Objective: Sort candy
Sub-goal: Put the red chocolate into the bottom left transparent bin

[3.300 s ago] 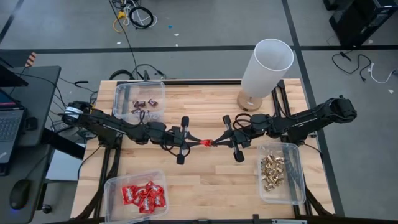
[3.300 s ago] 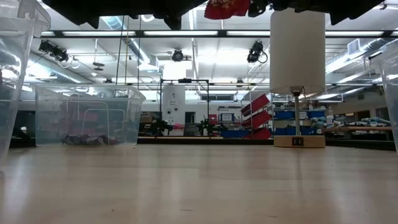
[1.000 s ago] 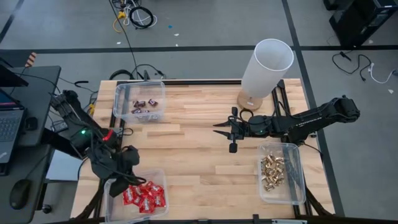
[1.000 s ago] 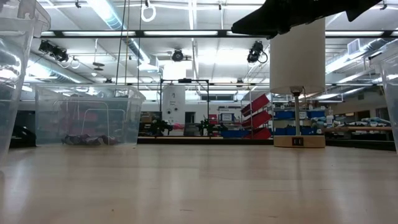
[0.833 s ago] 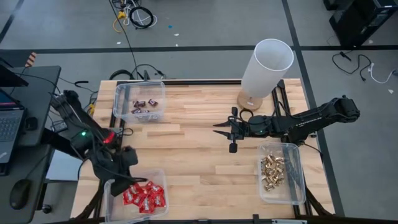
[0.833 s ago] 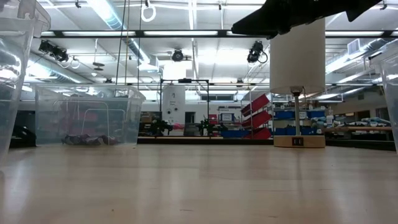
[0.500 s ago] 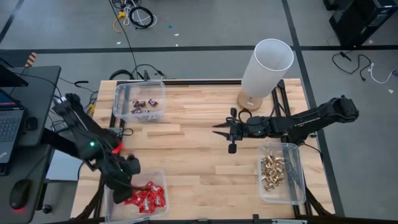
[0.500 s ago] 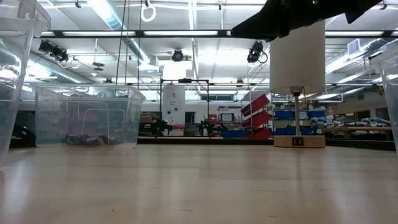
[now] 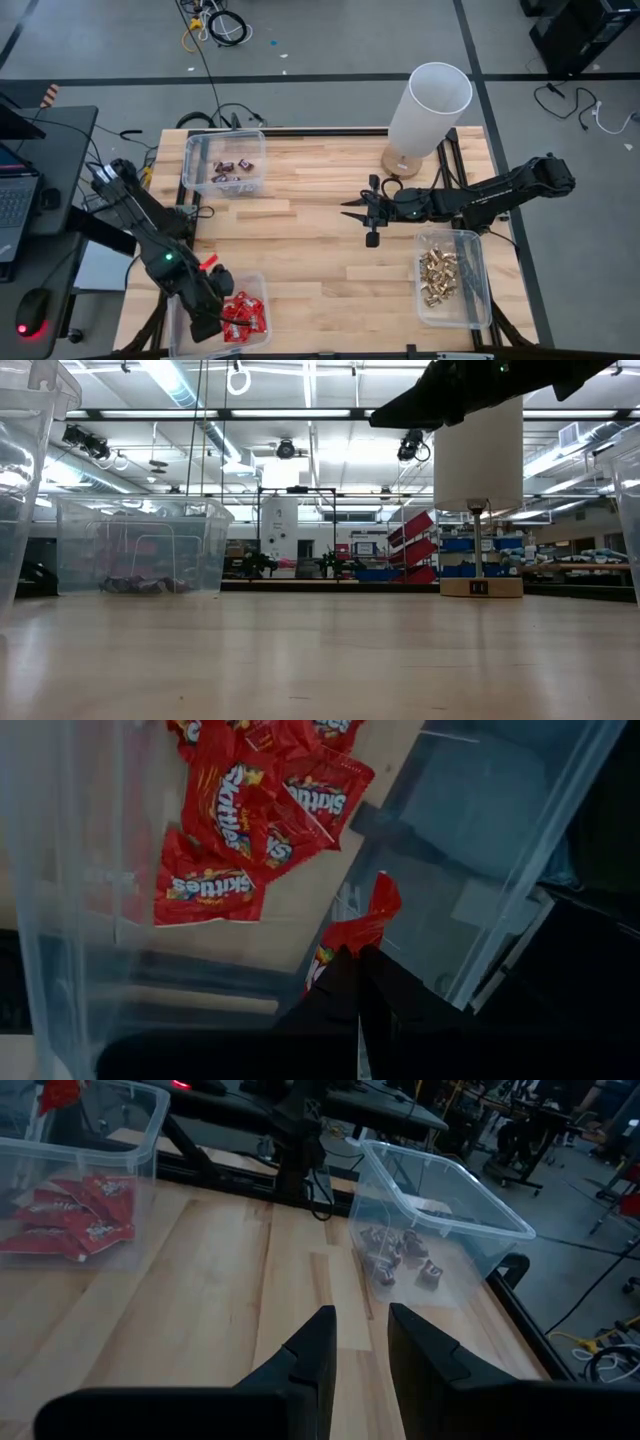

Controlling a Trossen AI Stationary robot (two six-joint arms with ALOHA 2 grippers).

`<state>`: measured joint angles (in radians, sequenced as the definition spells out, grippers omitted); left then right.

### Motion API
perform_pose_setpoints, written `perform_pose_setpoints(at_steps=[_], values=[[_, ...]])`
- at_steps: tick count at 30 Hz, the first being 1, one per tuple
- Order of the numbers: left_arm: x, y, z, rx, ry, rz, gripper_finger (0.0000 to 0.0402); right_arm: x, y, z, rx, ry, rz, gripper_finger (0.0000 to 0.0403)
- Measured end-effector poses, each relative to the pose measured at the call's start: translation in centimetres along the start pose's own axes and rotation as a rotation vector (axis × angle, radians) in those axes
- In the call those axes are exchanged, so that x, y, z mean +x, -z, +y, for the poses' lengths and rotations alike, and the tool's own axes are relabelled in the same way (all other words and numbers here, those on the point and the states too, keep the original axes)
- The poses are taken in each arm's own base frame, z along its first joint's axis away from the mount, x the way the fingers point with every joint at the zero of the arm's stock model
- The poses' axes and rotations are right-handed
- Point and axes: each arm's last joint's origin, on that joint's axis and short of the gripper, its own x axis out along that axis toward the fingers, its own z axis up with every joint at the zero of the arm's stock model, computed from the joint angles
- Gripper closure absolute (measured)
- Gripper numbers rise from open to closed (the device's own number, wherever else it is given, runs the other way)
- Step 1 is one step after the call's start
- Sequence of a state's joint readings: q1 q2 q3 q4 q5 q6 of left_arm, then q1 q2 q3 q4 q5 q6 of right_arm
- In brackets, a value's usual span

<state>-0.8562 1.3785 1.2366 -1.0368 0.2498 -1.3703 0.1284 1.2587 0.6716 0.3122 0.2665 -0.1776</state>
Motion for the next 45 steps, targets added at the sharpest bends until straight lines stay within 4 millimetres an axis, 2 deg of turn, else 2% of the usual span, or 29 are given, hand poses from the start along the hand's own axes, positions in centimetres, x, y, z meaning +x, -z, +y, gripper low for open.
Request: perform_pose_setpoints(at_steps=[16, 45], values=[[0.46, -0.07, -0.13, -0.042, -0.012, 0.020, 0.0371, 0.00, 0.00, 0.00, 0.000, 0.000, 0.000, 0.0323], [0.46, -0.02, -0.27, -0.175, 0.001, 0.040, 0.0370, 0.00, 0.04, 0.04, -0.002, -0.011, 0.003, 0.0323]])
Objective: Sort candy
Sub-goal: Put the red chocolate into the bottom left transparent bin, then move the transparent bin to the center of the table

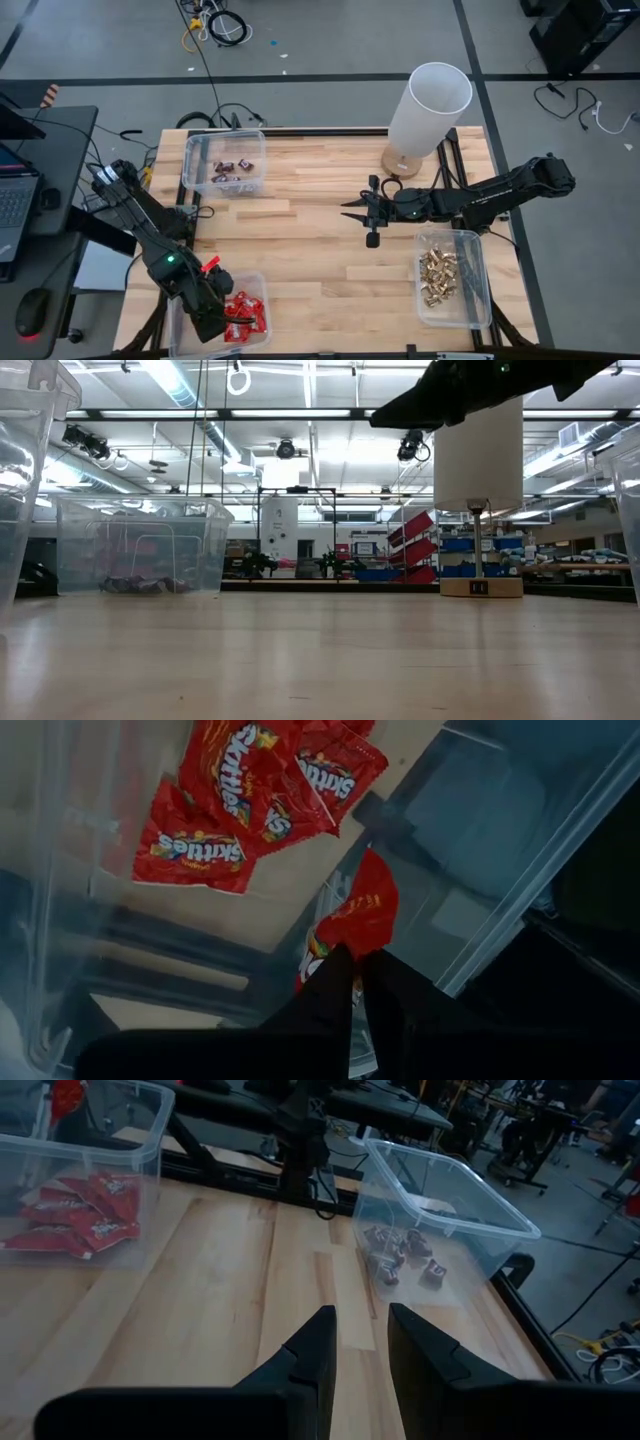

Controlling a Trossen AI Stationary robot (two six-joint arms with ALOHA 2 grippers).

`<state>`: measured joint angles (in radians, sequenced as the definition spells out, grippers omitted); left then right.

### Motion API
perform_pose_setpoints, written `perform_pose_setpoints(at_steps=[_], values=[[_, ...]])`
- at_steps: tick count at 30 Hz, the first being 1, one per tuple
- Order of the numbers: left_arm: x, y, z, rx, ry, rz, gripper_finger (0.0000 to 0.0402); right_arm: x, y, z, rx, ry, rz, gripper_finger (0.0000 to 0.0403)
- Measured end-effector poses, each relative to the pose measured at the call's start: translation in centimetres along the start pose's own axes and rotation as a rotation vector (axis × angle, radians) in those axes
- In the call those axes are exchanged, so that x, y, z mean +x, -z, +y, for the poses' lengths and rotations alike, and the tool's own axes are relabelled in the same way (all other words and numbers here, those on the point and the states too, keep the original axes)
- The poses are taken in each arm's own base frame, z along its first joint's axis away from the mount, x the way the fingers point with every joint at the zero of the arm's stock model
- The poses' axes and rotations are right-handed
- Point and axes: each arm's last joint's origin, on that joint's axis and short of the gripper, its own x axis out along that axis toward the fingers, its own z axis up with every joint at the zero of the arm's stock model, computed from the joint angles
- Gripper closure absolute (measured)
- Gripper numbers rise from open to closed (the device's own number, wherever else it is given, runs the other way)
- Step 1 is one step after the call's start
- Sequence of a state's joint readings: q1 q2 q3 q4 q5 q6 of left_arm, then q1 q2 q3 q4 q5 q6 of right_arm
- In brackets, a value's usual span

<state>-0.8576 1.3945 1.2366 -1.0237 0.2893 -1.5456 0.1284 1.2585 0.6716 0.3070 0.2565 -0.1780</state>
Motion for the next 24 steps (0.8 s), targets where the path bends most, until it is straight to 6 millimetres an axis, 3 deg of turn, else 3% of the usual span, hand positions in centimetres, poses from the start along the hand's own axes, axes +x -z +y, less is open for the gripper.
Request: perform_pose_setpoints(at_steps=[8, 18, 24], values=[[0.00, 0.01, -0.01, -0.070, 0.001, 0.000, 0.0363, 0.00, 0.07, 0.01, 0.001, -0.001, 0.008, 0.0323], [-0.01, -0.03, 0.00, -0.064, 0.001, -0.012, 0.0301, -0.01, 0.07, 0.02, 0.001, -0.001, 0.007, 0.0323], [-0.01, -0.01, 0.00, -0.062, 0.001, -0.007, 0.0291, -0.01, 0.06, 0.02, -0.001, -0.001, 0.007, 0.0323]])
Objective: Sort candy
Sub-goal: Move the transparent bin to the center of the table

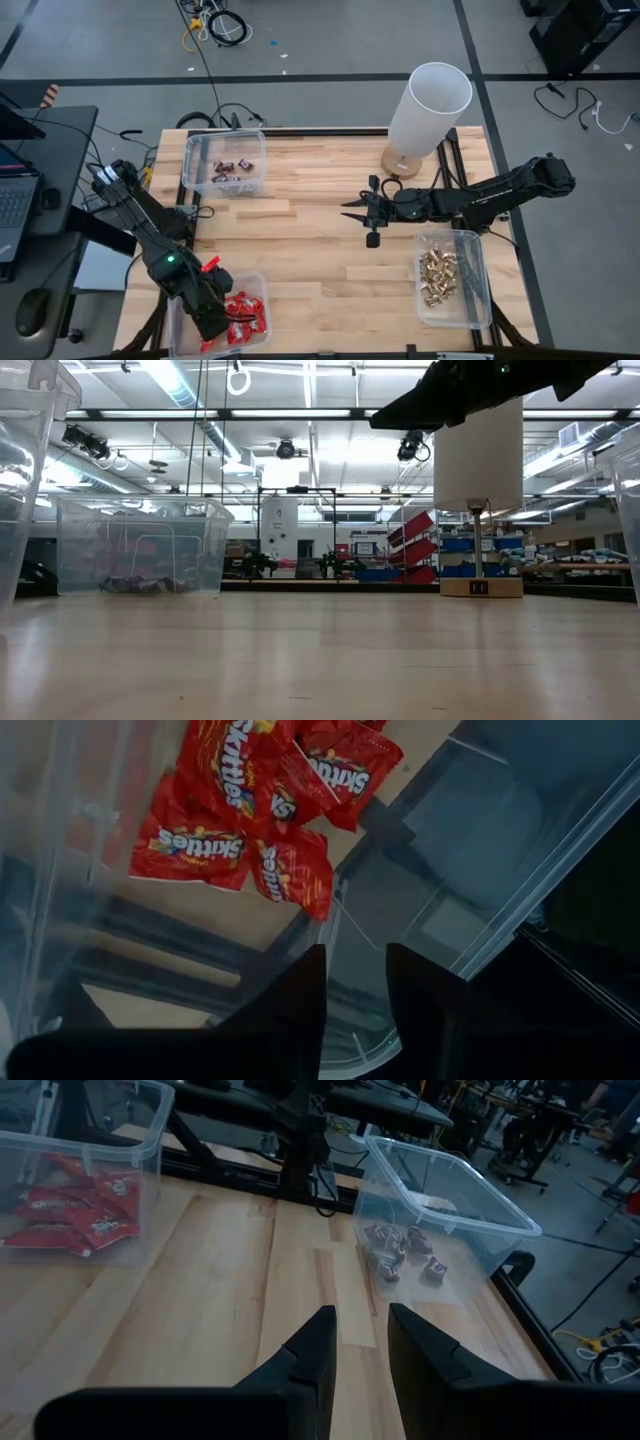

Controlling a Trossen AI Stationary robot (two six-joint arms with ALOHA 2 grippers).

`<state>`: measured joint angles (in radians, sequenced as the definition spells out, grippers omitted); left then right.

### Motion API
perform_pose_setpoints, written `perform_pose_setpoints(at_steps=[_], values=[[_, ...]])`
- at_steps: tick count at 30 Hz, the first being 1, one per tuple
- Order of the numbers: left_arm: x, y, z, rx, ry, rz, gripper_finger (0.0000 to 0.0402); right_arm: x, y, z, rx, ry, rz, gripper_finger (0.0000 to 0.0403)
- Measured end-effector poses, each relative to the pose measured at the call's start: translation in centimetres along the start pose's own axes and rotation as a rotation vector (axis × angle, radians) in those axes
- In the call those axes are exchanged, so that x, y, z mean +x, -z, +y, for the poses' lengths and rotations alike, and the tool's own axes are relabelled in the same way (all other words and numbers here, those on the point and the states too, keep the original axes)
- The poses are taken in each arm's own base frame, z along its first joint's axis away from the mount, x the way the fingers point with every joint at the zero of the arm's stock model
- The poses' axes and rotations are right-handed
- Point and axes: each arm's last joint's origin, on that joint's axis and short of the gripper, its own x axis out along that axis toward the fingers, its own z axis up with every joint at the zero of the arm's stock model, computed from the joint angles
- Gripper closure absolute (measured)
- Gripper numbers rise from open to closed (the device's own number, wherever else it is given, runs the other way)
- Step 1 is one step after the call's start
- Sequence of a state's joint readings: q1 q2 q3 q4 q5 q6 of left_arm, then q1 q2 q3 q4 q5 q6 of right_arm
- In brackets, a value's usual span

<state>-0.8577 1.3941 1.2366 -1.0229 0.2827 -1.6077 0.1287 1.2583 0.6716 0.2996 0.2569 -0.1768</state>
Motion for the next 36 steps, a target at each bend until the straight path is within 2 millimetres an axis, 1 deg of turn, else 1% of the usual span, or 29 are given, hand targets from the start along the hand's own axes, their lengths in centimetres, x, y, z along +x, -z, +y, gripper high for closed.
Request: perform_pose_setpoints(at_steps=[5, 9, 14, 20, 26, 28, 30, 33, 36], values=[[0.0, 0.1, 0.0, -0.023, -0.001, 0.028, 0.0293, 0.0, 0.0, -0.1, 0.006, 0.025, -0.002, 0.0323], [-0.2, -0.3, 0.0, -0.086, 0.006, 0.048, 0.0293, -0.1, 0.0, -0.4, 0.040, 0.182, 0.027, 0.0323], [-1.0, -0.7, -0.6, -0.044, 0.090, 0.027, 0.0293, -0.5, -0.1, -0.5, 0.032, 0.314, 0.039, 0.0323], [-3.1, -1.1, -1.5, 0.084, 0.169, -0.125, 0.0293, -1.3, -0.8, -0.9, 0.023, 0.337, 0.007, 0.0323], [-6.0, -2.0, -2.7, 0.349, 0.205, -0.386, 0.0293, -1.9, -1.4, -0.8, -0.010, 0.299, -0.020, 0.0323], [-6.9, -2.5, -2.8, 0.469, 0.171, -0.473, 0.0294, -2.0, -1.8, -0.6, -0.021, 0.277, -0.060, 0.0323], [-7.9, -3.0, -2.6, 0.600, 0.077, -0.581, 0.0294, -2.0, -2.2, -0.5, -0.035, 0.260, -0.104, 0.0323], [-9.0, -3.6, -2.0, 0.733, -0.131, -0.773, 0.0294, -2.2, -3.0, -0.4, -0.061, 0.239, -0.178, 0.0323], [-9.7, -4.2, -1.7, 0.832, -0.327, -0.926, 0.0294, -2.4, -3.6, -0.3, -0.082, 0.240, -0.211, 0.0323]])
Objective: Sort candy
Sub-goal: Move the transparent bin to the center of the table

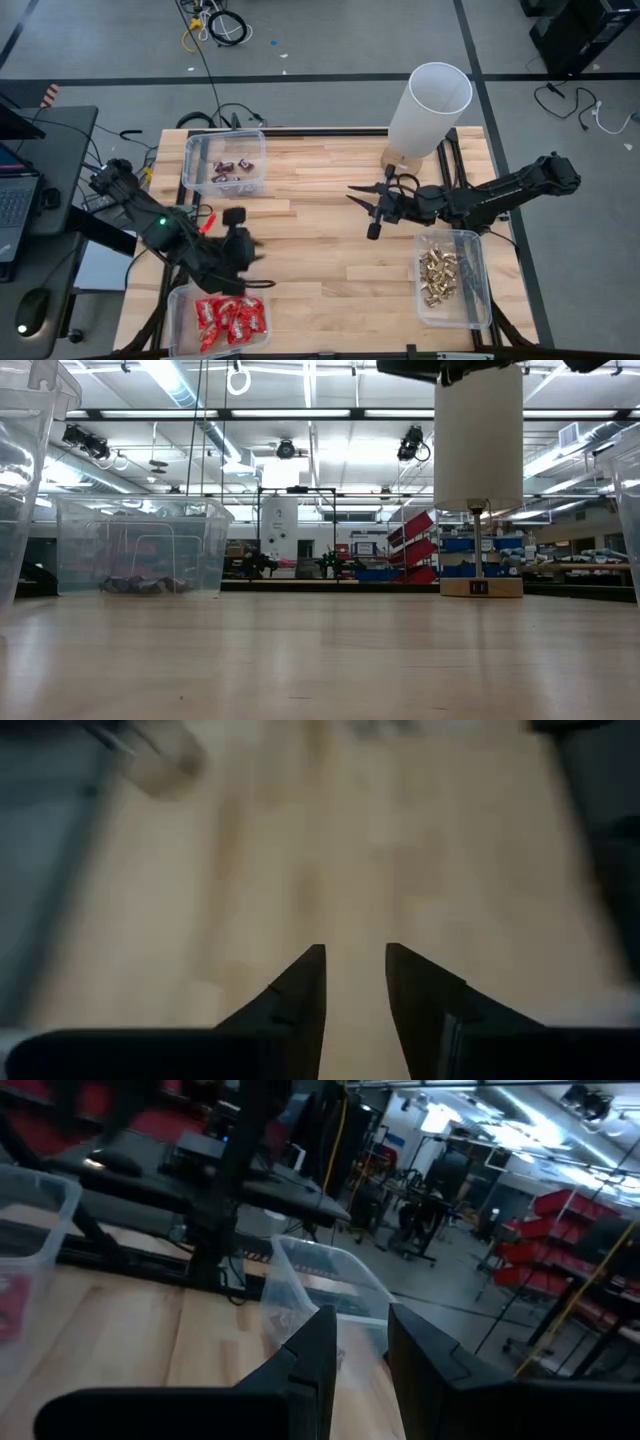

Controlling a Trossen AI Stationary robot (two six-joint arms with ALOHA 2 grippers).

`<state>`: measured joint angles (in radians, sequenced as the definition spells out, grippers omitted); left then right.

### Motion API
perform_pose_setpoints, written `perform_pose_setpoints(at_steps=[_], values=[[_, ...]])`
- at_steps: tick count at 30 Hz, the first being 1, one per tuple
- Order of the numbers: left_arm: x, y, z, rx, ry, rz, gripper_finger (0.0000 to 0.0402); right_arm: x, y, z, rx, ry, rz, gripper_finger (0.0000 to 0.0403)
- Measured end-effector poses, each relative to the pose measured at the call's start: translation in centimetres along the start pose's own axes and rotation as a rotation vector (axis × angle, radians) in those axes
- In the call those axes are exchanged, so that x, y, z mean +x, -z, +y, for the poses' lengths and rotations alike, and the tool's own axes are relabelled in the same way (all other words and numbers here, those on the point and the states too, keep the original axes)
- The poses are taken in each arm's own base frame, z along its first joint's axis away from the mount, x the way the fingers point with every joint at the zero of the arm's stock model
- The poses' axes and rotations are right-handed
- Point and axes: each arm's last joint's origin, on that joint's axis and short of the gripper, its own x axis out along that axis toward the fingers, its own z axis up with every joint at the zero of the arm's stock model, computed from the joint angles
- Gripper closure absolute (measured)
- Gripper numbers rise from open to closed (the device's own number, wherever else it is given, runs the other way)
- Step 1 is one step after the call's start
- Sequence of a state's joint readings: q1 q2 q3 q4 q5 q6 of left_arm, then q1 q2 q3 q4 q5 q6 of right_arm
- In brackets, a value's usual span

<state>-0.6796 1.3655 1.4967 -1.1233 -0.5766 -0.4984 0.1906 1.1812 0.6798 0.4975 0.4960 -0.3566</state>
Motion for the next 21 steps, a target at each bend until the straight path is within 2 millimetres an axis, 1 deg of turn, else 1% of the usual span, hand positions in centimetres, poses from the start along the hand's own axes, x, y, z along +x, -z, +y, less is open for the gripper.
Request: perform_pose_setpoints(at_steps=[3, 6, 9, 11, 15, 18, 20, 21], values=[[0.1, -0.3, 0.5, 0.135, -0.137, -0.060, 0.0294, 0.1, -0.9, 0.1, -0.013, -0.016, 0.014, 0.0323], [0.3, -0.6, 1.2, 0.203, -0.236, -0.082, 0.0294, 0.2, -2.0, 0.0, -0.032, -0.028, 0.046, 0.0323], [0.6, -0.7, 1.7, 0.230, -0.269, -0.067, 0.0294, 0.3, -3.2, -0.3, -0.032, -0.036, 0.090, 0.0324], [0.6, -0.6, 1.9, 0.238, -0.258, -0.039, 0.0294, 0.3, -3.8, -0.5, -0.020, -0.046, 0.132, 0.0326], [0.7, 0.5, 1.6, 0.240, -0.063, 0.114, 0.0313, 0.1, -4.1, -0.8, -0.027, -0.077, 0.248, 0.0340], [0.6, 1.1, 1.1, 0.179, 0.121, 0.222, 0.0352, -0.2, -4.0, -0.9, -0.030, -0.091, 0.320, 0.0358], [0.6, 1.8, 0.3, 0.163, 0.271, 0.309, 0.0386, -0.2, -3.9, -0.9, -0.030, -0.099, 0.343, 0.0370], [0.5, 2.2, -0.2, 0.169, 0.322, 0.340, 0.0393, -0.2, -3.9, -0.9, -0.031, -0.108, 0.347, 0.0376]])
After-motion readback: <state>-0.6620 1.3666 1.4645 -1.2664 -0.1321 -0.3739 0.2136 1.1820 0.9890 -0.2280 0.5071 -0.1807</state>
